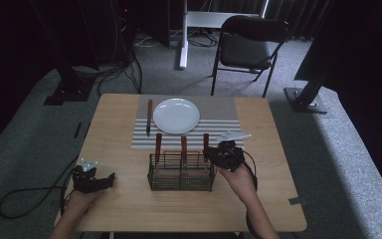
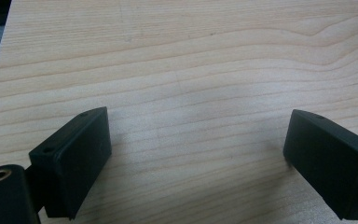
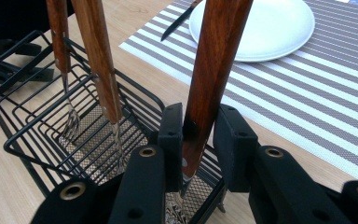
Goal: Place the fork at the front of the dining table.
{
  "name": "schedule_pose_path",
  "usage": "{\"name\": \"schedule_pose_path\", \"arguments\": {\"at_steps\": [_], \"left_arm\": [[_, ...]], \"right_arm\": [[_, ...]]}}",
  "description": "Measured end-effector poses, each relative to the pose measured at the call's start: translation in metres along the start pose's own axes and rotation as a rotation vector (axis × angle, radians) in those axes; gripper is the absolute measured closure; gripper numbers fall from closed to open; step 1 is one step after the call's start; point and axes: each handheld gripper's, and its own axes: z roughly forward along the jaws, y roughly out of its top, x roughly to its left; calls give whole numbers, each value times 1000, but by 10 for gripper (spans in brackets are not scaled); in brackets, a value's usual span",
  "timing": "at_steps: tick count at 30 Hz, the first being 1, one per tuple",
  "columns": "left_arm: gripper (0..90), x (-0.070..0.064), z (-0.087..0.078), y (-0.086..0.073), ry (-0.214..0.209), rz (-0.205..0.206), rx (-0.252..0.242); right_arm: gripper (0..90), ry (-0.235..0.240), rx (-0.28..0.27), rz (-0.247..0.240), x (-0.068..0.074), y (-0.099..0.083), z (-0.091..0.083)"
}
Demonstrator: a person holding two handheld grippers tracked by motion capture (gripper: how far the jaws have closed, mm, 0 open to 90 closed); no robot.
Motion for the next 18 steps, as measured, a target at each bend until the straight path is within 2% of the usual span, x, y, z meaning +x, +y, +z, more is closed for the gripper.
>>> {"name": "schedule_pose_path", "arguments": {"at_steps": [8, 13, 14, 18], "left_arm": [[74, 0, 0, 0, 0, 0, 0], [74, 0, 0, 0, 0, 1, 1], [74, 0, 0, 0, 0, 1, 1], [74, 0, 0, 0, 1, -1, -2]], "right_arm": [[760, 59, -7, 16, 1, 2, 0], [761, 61, -8, 23, 2, 2, -1], [811, 64, -22, 25, 2, 2, -3], [812, 74, -48, 37, 0, 5, -11]]}}
